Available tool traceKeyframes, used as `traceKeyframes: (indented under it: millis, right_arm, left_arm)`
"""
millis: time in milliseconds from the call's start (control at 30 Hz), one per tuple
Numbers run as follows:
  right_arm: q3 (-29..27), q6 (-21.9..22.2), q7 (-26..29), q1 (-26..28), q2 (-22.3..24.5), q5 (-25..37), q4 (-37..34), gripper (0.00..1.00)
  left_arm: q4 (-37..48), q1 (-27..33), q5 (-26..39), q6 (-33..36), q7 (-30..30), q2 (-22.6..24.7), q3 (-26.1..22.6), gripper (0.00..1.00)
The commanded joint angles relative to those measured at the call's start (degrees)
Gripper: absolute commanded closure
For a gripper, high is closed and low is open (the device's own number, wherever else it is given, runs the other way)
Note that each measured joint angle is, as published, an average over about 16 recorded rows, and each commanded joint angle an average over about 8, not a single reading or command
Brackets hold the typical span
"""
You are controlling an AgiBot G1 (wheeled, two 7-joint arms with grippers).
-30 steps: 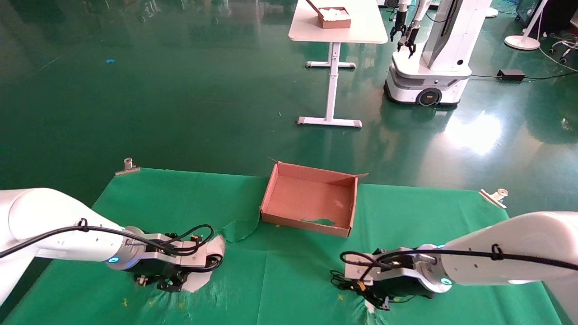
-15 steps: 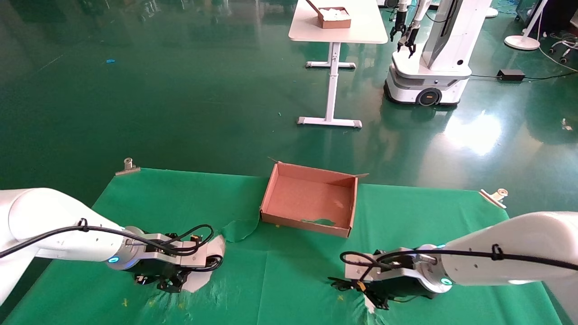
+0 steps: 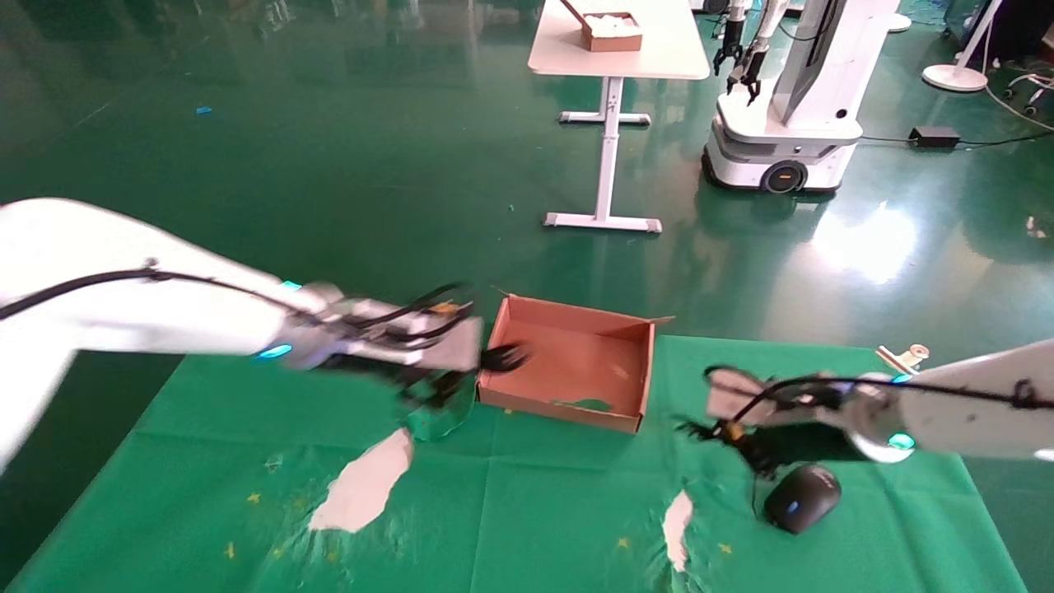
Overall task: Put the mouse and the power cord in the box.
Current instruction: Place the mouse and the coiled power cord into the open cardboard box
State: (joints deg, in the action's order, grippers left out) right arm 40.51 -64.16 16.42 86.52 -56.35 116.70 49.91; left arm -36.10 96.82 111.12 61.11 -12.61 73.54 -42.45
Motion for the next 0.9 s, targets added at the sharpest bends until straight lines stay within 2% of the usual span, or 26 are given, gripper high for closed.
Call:
traceKeyframes:
  millis: [33, 167, 333, 367, 600, 633, 900]
  right_arm:
    - [-0.4, 0.8, 0.4, 0.9, 0.8, 0.6, -0.9, 1.0]
    - [-0.9, 0.8, 0.2, 2.6, 2.9, 1.3, -1.9, 1.0]
    - [-1.6, -0.4, 0.2, 3.7, 5.8, 1.1, -1.2, 1.0]
    - [-1.7, -0.7, 0.3, 3.8, 6.3, 1.0, -0.9, 1.0]
    - [-2.4, -2.7, 1.9, 3.7, 9.2, 0.3, 3.2, 1.0]
    - [-2.5, -2.9, 2.2, 3.6, 9.5, 0.2, 3.9, 1.0]
    - [-2.8, -3.1, 4.0, 2.3, 10.8, -0.2, 7.7, 1.0]
  left_arm:
    - [1.2, 1.0, -1.0, -2.1, -2.1, 2.6, 1.0, 1.0]
    - [-0.1, -1.4, -2.9, -9.7, -6.3, 5.0, -2.8, 1.0]
    - [-3.6, -4.8, -4.2, -19.7, -9.7, 5.4, -12.1, 0.98]
    - [-3.7, -5.3, -4.2, -21.4, -9.8, 5.4, -14.0, 0.88]
    - [-2.9, -5.2, -3.0, -27.2, -5.8, 5.3, -24.4, 0.03]
    - [-2.9, -5.0, -3.0, -27.6, -4.9, 5.3, -25.5, 0.0]
    - [-4.0, -3.5, -4.2, -29.8, 0.2, 5.2, -31.9, 0.0]
